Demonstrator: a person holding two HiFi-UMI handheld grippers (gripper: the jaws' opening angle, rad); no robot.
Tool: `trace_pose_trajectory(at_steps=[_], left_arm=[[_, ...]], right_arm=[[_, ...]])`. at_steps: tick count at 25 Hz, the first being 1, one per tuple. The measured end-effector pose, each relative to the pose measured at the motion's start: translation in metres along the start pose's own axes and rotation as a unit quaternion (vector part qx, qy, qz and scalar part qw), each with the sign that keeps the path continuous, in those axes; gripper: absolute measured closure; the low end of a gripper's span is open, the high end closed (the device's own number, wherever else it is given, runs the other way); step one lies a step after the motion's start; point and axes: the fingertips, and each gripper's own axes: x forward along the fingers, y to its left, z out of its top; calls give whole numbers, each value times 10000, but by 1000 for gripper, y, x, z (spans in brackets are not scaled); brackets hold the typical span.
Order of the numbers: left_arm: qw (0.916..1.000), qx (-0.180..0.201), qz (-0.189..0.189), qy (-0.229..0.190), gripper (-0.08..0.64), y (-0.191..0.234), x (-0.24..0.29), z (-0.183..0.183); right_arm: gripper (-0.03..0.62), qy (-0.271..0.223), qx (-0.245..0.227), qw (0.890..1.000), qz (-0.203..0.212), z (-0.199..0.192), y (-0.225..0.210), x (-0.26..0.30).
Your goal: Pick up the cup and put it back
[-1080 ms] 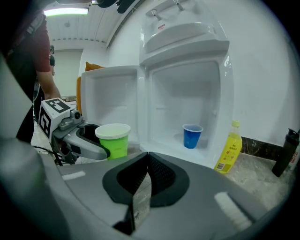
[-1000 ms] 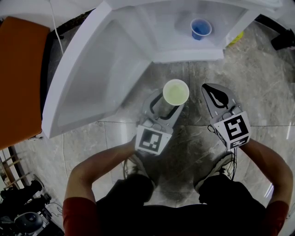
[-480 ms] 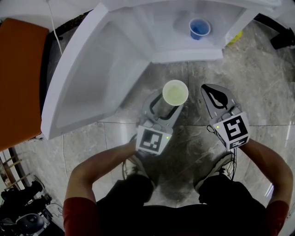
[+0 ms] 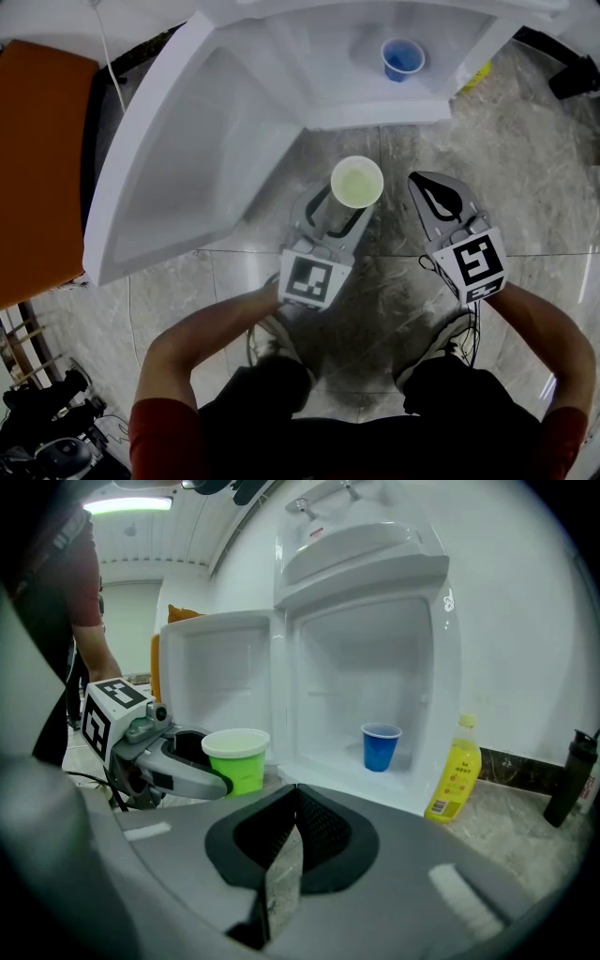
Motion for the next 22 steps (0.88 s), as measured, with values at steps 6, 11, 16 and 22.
trace_pose_trajectory(at_steps=[6,11,16,22], left_arm=[[9998,-142,163,32,308,13,12,3],[9997,-13,226,55,308,22,24,7],[9991,-29,393,-165,308,38,40,23],[9968,-18,718,-353,308,62,59,41]], right_arm=[[592,-81,105,9999,-84,0,-5,0],[591,-55,133,9999,-83,-4,-8,1],[591,110,163,9998,-56,-11,-11,2],[592,149,224,9996,-76,-16,-15,4]])
